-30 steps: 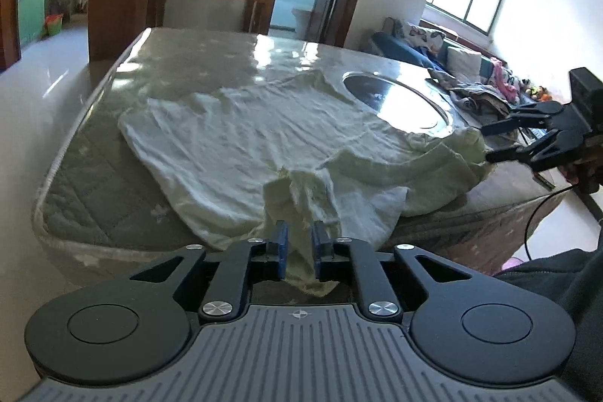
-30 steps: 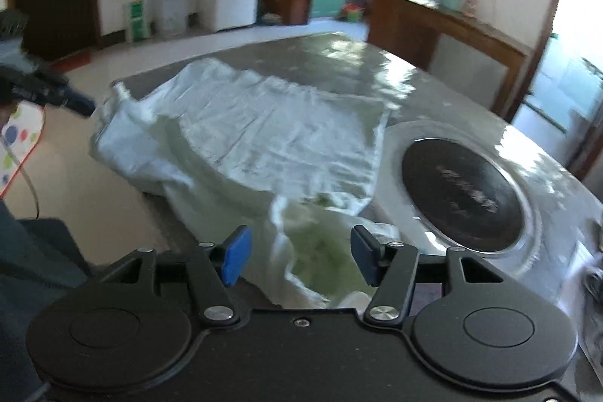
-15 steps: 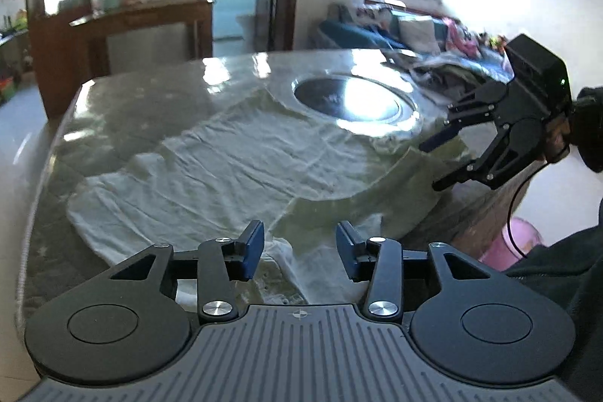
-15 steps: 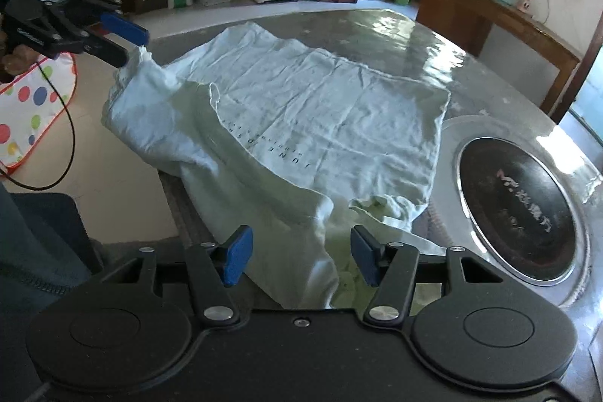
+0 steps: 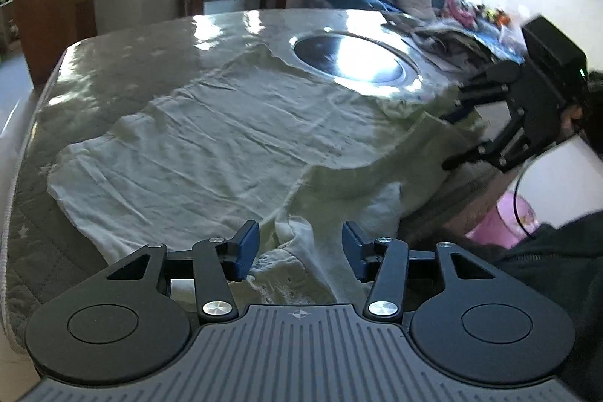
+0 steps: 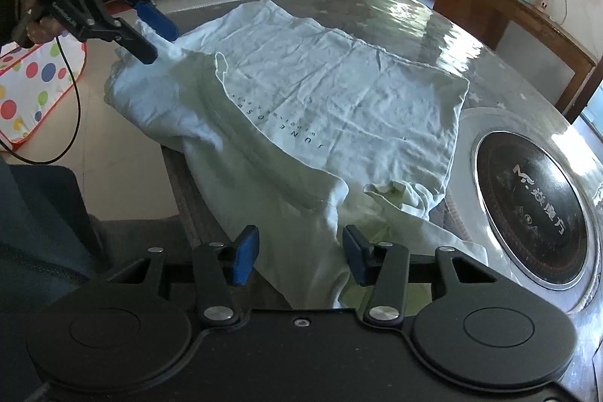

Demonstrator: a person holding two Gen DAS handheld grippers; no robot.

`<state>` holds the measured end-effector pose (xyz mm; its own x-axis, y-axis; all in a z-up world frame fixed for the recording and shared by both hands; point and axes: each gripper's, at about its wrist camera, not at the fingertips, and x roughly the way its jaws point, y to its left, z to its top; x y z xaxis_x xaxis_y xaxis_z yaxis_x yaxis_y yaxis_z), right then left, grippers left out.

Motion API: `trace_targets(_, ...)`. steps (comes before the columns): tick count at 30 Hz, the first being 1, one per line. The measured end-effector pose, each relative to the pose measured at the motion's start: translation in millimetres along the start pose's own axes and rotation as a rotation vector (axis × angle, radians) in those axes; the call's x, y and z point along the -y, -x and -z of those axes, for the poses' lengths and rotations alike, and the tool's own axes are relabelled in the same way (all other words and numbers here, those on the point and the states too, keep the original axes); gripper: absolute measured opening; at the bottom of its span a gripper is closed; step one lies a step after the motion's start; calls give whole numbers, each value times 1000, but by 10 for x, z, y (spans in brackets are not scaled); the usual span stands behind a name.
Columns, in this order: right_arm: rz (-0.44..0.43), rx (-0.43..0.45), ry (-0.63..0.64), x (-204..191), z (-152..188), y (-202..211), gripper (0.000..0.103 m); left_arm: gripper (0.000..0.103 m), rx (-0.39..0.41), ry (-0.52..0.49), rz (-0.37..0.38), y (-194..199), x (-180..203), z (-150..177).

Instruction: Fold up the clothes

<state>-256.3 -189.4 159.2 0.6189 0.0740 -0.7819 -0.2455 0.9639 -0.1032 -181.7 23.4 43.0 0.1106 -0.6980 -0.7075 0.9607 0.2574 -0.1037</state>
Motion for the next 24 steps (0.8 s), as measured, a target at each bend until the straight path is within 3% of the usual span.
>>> trace_targets(1,-3,-3,2,0,1,0,52,17,-5,-15,10,-3,33,19)
trace_targets(8,-12,-22,35,-56,24,44,52,12,28,-91,12,95,247,146)
trace_targets(11,-6,-34,28,-45,55,39,52,15,36,-87,-24,106,284,199)
trace_targets(13,6,-43,26,-26,75,27,52,26,27,-82,-30,91,281,222)
trace_targets(16,9,-47,32,-20,78,24,52,37,7,-80,-34,65,275,235)
trace_targets(20,10,-51,47,-33,73,22,52,37,-20,-105,-27,30,300,245)
trace_targets(21,11,-52,50,-38,73,21,51,36,-30,-117,-19,15,313,249)
trace_targets(24,-2,-70,42,-22,73,9,34,15,-60,-154,-17,-28,363,272)
